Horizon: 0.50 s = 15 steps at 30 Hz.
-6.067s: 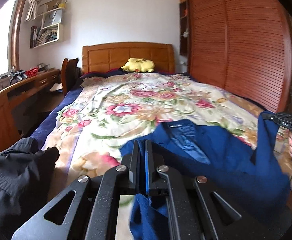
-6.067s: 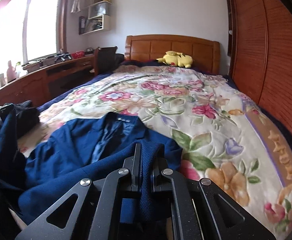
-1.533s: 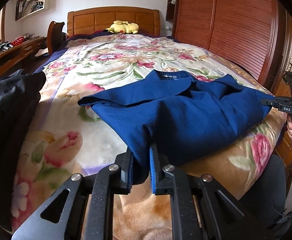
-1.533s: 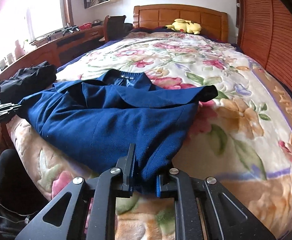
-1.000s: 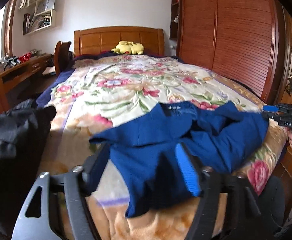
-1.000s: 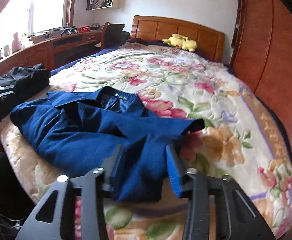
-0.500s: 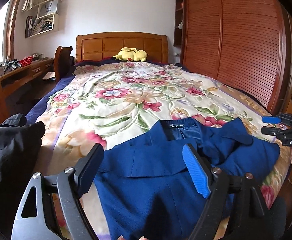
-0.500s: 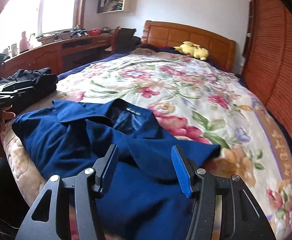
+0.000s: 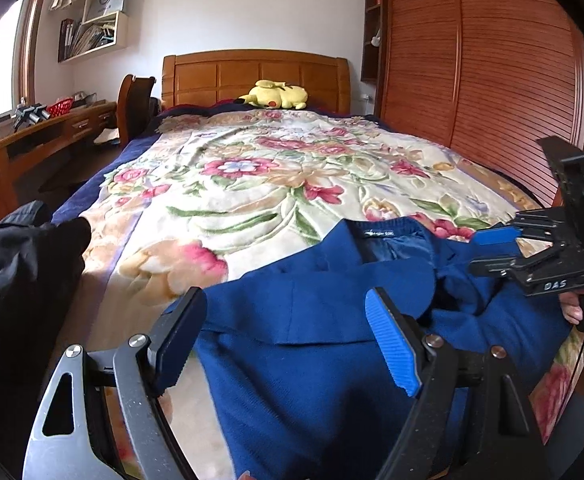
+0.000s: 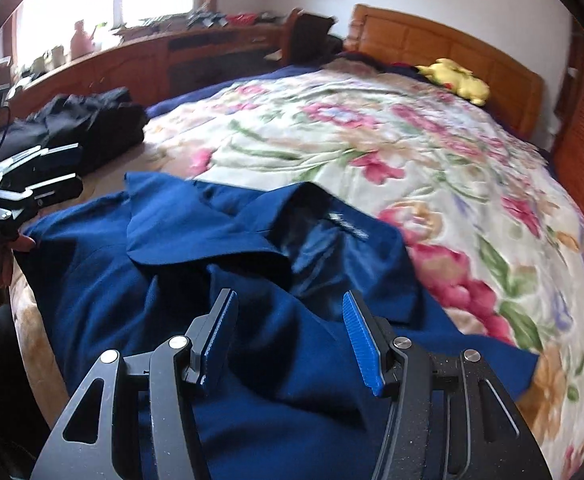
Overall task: Fold large clothes
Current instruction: 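Lift the jacket edge with the right tool and fold it over the bundle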
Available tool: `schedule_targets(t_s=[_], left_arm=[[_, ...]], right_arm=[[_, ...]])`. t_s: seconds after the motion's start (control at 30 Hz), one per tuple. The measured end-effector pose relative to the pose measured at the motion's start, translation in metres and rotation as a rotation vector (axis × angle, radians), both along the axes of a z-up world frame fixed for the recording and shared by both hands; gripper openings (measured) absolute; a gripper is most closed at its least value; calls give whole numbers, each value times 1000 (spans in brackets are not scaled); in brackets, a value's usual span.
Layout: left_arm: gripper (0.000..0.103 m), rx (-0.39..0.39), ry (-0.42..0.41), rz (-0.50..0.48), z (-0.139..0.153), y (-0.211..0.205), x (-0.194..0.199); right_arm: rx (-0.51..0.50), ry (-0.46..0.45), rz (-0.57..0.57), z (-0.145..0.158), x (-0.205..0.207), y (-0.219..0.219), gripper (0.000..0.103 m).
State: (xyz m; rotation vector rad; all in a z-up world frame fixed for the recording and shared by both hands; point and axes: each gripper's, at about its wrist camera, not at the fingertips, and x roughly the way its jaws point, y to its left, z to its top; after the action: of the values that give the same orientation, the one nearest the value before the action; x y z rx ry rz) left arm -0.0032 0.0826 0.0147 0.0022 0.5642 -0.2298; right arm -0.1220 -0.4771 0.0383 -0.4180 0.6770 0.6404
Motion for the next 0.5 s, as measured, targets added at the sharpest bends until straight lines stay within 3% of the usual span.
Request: schedule_targets(t_s=[0.27, 0.33, 0.37, 0.4, 0.5], left_arm=[[82, -18, 9, -8, -5, 8, -1], [82, -23, 8, -8, -7, 10, -1], [82, -25, 7, -8, -7, 11, -1], [82, -27, 6, -9, -7, 12, -2], [82, -40, 7, -9, -7, 15, -1]], right_arm=[[-129, 84, 127, -25, 29, 53, 56], [-168, 71, 145, -28, 35, 60, 35], [-181, 63, 156, -28, 38, 64, 19], [-196, 58, 167, -28, 41, 68, 13], [-224, 37, 201, -24, 49, 80, 9]])
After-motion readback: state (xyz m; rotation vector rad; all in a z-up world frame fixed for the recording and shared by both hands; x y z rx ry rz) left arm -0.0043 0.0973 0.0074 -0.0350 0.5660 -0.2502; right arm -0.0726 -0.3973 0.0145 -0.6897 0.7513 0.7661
